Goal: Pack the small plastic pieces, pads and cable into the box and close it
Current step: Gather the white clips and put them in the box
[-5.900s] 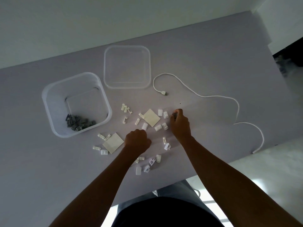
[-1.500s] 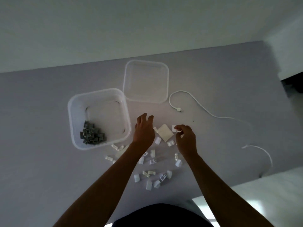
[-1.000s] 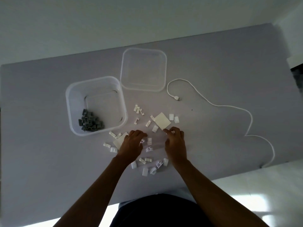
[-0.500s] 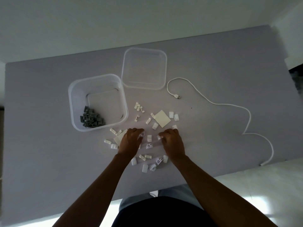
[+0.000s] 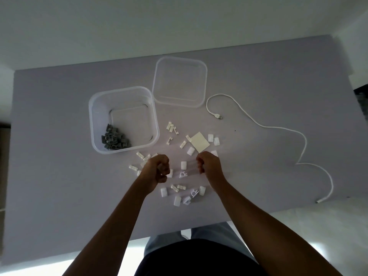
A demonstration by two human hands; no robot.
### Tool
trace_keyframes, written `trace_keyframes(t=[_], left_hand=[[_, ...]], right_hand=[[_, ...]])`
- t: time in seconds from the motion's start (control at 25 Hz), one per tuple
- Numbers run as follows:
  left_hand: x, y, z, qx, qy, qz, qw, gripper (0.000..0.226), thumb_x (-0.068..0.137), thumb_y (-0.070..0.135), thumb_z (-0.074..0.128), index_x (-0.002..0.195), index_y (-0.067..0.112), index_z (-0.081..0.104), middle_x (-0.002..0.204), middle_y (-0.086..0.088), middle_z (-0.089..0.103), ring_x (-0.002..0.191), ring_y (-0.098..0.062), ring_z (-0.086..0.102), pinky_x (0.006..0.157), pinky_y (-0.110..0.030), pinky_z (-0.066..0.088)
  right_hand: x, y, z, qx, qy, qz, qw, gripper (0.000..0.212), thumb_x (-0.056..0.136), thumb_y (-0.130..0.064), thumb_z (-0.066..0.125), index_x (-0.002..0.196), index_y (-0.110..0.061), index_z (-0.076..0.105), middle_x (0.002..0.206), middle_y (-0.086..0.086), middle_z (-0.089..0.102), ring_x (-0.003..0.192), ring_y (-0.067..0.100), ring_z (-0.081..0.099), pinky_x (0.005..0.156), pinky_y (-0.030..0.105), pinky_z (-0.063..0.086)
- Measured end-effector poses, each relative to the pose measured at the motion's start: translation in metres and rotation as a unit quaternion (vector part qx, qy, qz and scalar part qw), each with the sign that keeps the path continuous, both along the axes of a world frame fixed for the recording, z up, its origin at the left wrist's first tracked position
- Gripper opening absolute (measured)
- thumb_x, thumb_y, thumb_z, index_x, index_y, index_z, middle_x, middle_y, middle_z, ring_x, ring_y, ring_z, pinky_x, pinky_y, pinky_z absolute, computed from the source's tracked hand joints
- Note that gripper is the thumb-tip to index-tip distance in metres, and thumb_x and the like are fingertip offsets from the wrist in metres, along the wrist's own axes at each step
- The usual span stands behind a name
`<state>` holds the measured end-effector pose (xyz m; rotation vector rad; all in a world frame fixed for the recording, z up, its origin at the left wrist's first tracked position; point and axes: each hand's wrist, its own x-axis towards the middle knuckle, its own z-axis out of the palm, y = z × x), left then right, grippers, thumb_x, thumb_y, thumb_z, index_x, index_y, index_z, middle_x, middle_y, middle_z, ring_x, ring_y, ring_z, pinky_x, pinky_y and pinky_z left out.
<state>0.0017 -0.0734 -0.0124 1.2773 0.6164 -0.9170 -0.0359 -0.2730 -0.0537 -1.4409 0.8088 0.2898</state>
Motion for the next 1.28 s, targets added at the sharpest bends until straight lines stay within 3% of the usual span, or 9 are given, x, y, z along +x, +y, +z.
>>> trace_keyframes(t=[0.12, 0.24, 0.44, 0.64, 0.8, 0.88, 1.04, 1.16, 1.28], left_hand=[[-0.013, 0.002, -0.022, 0.318, -0.216, -0.248, 0.889, 0.022, 0.082, 0.029, 0.074, 0.081, 0.014, 0.057, 0.065, -0.001, 0.055, 0.055, -0.014, 0.049, 0.052, -0.026, 0.041], [-0.03, 0.007, -0.031, 0.335, -0.263, -0.349, 0.835, 0.032, 0.082, 0.019, 0.075, 0.106, 0.021, 0.054, 0.075, -0.005, 0.062, 0.066, -0.021, 0.062, 0.066, -0.037, 0.057], [-0.037, 0.006, -0.042, 0.407, -0.318, -0.358, 0.778, 0.032, 0.088, 0.019, 0.068, 0.117, 0.018, 0.056, 0.101, -0.013, 0.069, 0.092, -0.033, 0.068, 0.081, -0.043, 0.055], [-0.036, 0.006, -0.047, 0.396, -0.344, -0.349, 0.776, 0.036, 0.087, 0.026, 0.07, 0.119, 0.017, 0.056, 0.1, -0.011, 0.068, 0.092, -0.031, 0.066, 0.08, -0.04, 0.053], [-0.038, 0.004, -0.049, 0.4, -0.354, -0.351, 0.769, 0.032, 0.089, 0.028, 0.067, 0.117, 0.015, 0.057, 0.101, -0.01, 0.068, 0.092, -0.029, 0.067, 0.078, -0.038, 0.053], [-0.037, 0.001, -0.045, 0.377, -0.329, -0.338, 0.797, 0.03, 0.09, 0.03, 0.066, 0.113, 0.014, 0.055, 0.097, -0.007, 0.067, 0.087, -0.025, 0.066, 0.072, -0.03, 0.051], [-0.032, 0.0, -0.03, 0.138, -0.105, -0.048, 0.984, 0.017, 0.086, 0.026, 0.062, 0.088, 0.012, 0.053, 0.071, -0.005, 0.047, 0.054, -0.014, 0.043, 0.052, -0.023, 0.033], [-0.028, 0.015, -0.014, -0.116, 0.002, 0.109, 0.987, 0.004, 0.073, 0.014, 0.043, 0.074, 0.016, 0.046, 0.068, -0.009, 0.037, 0.053, -0.016, 0.027, 0.049, -0.025, 0.017], [-0.027, 0.03, -0.001, -0.184, 0.008, 0.101, 0.978, 0.019, 0.065, 0.01, 0.037, 0.078, 0.014, 0.05, 0.073, -0.008, 0.049, 0.058, -0.017, 0.031, 0.05, -0.025, 0.015]], right_hand=[[0.007, 0.008, -0.011, -0.293, -0.097, 0.211, 0.927, 0.021, 0.093, -0.028, 0.06, 0.107, -0.014, 0.068, 0.082, -0.001, 0.068, 0.069, 0.011, 0.06, 0.066, 0.024, 0.049], [0.013, 0.012, -0.019, -0.351, -0.089, 0.286, 0.887, 0.038, 0.094, -0.025, 0.059, 0.13, -0.013, 0.06, 0.107, 0.007, 0.071, 0.092, 0.021, 0.066, 0.083, 0.033, 0.054], [0.009, 0.005, -0.025, -0.381, -0.087, 0.283, 0.876, 0.025, 0.092, -0.022, 0.064, 0.114, -0.011, 0.067, 0.111, 0.013, 0.065, 0.101, 0.028, 0.062, 0.084, 0.034, 0.051], [0.0, 0.004, -0.018, -0.262, -0.088, 0.147, 0.95, 0.023, 0.082, -0.028, 0.077, 0.092, -0.008, 0.071, 0.091, 0.005, 0.068, 0.082, 0.016, 0.062, 0.073, 0.021, 0.047], [-0.004, 0.001, -0.005, 0.089, 0.034, -0.046, 0.994, 0.013, 0.087, -0.026, 0.071, 0.085, -0.014, 0.068, 0.075, -0.001, 0.064, 0.067, 0.012, 0.054, 0.063, 0.027, 0.044], [-0.004, 0.002, -0.003, 0.178, 0.046, -0.095, 0.978, 0.007, 0.089, -0.015, 0.064, 0.083, -0.011, 0.064, 0.076, 0.006, 0.065, 0.064, 0.015, 0.055, 0.061, 0.029, 0.044], [0.001, 0.004, 0.0, 0.111, 0.072, -0.103, 0.986, 0.018, 0.082, -0.003, 0.049, 0.066, -0.01, 0.054, 0.065, 0.014, 0.059, 0.053, 0.022, 0.047, 0.051, 0.03, 0.037], [0.002, 0.014, 0.003, -0.028, 0.067, 0.014, 0.997, 0.019, 0.083, -0.007, 0.049, 0.064, -0.011, 0.053, 0.06, 0.009, 0.052, 0.05, 0.02, 0.042, 0.045, 0.025, 0.034], [0.002, 0.033, 0.001, -0.21, 0.01, 0.135, 0.968, 0.02, 0.084, -0.022, 0.065, 0.069, -0.012, 0.055, 0.064, 0.0, 0.055, 0.058, 0.013, 0.046, 0.054, 0.021, 0.038]])
